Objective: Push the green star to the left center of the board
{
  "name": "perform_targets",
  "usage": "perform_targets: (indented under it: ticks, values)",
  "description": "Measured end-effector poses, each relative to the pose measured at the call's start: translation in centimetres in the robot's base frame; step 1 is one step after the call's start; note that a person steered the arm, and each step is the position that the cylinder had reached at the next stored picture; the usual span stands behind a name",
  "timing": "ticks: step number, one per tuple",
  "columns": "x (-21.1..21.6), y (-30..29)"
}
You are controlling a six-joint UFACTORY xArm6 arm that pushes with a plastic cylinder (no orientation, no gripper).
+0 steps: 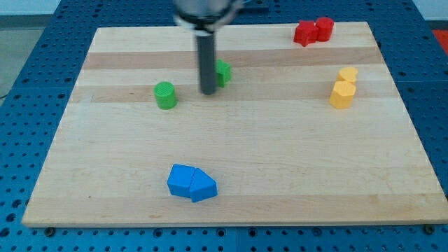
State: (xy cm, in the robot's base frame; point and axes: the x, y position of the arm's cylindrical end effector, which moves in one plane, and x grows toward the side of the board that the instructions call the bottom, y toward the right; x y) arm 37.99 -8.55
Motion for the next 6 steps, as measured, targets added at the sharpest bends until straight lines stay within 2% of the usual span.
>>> perform_targets:
  ticks: [1, 3, 4, 5, 6]
  values:
    - [0.8, -2.8]
    - [0.8, 8.0]
    - [-1.5, 9.3]
    - [-3.2, 4.3]
    - [-3.4, -3.6]
